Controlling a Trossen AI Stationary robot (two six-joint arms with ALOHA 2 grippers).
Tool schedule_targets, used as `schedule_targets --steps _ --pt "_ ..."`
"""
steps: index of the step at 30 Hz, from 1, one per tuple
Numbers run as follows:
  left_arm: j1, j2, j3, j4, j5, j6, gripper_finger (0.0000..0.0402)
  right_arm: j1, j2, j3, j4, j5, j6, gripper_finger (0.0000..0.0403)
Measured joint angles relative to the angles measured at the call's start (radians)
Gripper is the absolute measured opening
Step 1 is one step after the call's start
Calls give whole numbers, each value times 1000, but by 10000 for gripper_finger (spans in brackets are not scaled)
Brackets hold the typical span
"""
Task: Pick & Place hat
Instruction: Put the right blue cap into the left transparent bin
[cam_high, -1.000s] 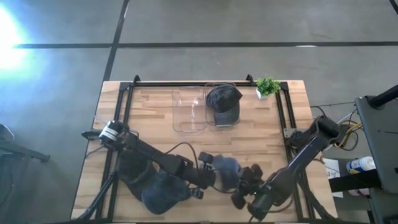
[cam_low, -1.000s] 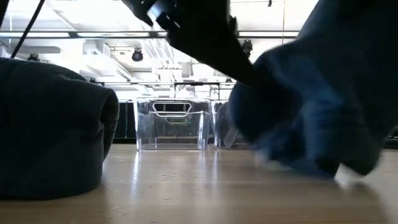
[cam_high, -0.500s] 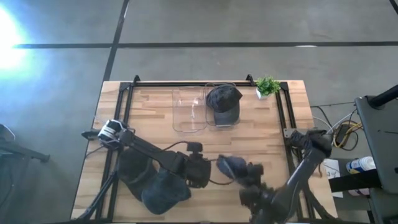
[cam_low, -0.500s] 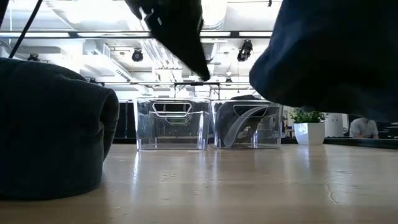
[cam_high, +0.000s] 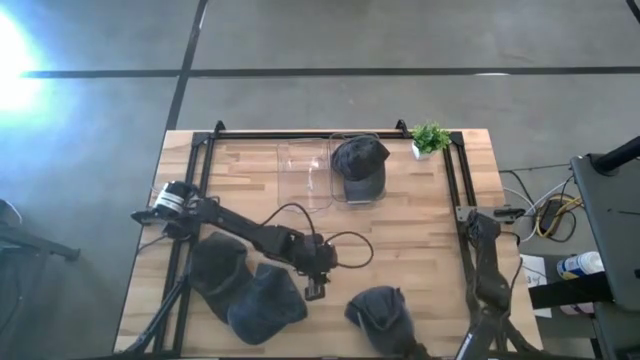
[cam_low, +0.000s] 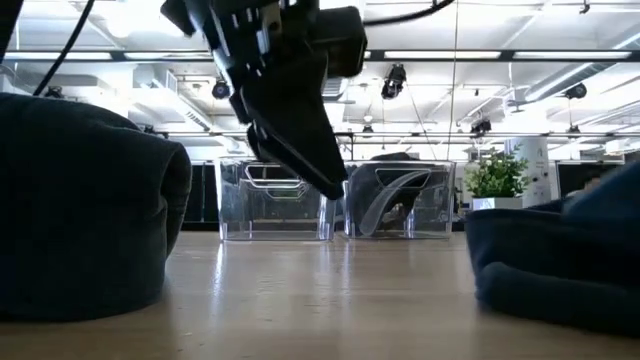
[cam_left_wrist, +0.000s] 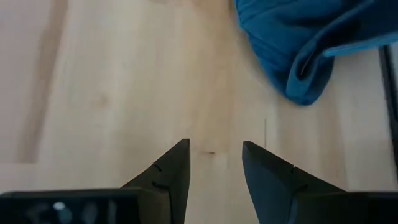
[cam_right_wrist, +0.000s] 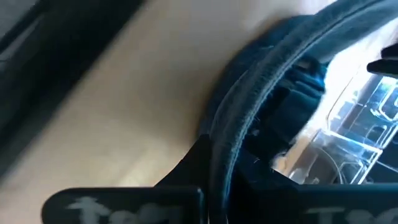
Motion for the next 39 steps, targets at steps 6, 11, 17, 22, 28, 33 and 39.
schedule_targets --steps 6,11,17,22,28,33,39 --pt "6 1 -39 171 14 -4 140 -3 34 101 14 -7 0 13" --pt "6 1 -35 370 30 8 140 -35 38 114 24 15 -2 13" --pt "2 44 -20 382 41 15 140 -70 38 77 21 60 -49 13" --pt "-25 106 -5 412 67 -38 140 -110 38 70 21 115 -61 13" --pt "-74 166 53 412 123 -60 140 -159 38 60 18 148 -44 13" --pt "-113 192 74 407 138 -74 140 -200 38 43 18 195 -25 13" --pt "-123 175 74 381 106 -105 140 -222 38 41 18 211 -25 13"
